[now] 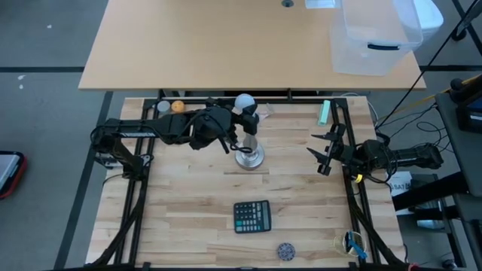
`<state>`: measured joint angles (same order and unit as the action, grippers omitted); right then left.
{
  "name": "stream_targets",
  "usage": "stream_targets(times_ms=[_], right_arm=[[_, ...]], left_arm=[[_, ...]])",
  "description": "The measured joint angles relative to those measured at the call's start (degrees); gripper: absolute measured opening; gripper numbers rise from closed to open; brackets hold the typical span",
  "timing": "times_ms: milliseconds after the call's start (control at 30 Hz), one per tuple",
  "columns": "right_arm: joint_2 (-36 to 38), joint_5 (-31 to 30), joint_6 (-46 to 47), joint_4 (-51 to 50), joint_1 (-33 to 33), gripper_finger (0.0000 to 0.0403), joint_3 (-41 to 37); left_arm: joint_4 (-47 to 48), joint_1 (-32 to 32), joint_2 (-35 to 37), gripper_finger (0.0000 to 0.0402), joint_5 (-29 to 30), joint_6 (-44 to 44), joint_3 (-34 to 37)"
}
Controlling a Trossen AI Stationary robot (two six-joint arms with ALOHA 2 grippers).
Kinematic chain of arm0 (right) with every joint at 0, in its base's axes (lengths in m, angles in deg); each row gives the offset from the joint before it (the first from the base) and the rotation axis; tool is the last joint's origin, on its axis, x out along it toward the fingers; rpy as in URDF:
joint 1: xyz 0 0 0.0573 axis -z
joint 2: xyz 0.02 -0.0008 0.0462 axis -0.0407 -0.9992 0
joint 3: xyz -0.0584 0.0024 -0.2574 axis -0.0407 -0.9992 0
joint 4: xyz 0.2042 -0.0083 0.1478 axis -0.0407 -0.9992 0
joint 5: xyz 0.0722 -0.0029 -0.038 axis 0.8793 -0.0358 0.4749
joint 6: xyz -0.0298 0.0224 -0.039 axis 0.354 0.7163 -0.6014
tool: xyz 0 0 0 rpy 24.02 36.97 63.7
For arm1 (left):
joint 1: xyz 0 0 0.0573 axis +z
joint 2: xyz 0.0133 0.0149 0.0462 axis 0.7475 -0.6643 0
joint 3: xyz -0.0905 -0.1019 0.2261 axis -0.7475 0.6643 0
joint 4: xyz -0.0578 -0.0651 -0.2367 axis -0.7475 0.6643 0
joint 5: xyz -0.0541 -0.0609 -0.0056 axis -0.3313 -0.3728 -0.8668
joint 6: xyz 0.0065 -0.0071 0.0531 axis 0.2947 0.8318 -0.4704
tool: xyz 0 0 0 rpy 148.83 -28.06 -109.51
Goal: Screw lightbulb
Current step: Insert the light bulb into the lamp
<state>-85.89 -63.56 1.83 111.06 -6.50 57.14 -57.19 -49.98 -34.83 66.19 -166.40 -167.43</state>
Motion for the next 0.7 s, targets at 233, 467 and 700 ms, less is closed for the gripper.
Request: stream_targets(times_ms=[233, 467, 700], right_arm=[[0.0, 0.0, -0.4, -0.2, 0.0, 0.0212, 0.0], [0.0, 0.0, -0.4, -0.5, 0.0, 0.0212, 0.0], [0.0, 0.0, -0.4, -0.5, 0.0, 0.0212, 0.0]], left_arm=[[0.4, 0.0, 0.0, 0.0278, -0.2, 0.4, 0.0], [0.7, 0.0, 0.0, 0.028, -0.8, 1.6, 0.0], [0.7, 0.0, 0.0, 0.0281, -0.9, 1.6, 0.0]])
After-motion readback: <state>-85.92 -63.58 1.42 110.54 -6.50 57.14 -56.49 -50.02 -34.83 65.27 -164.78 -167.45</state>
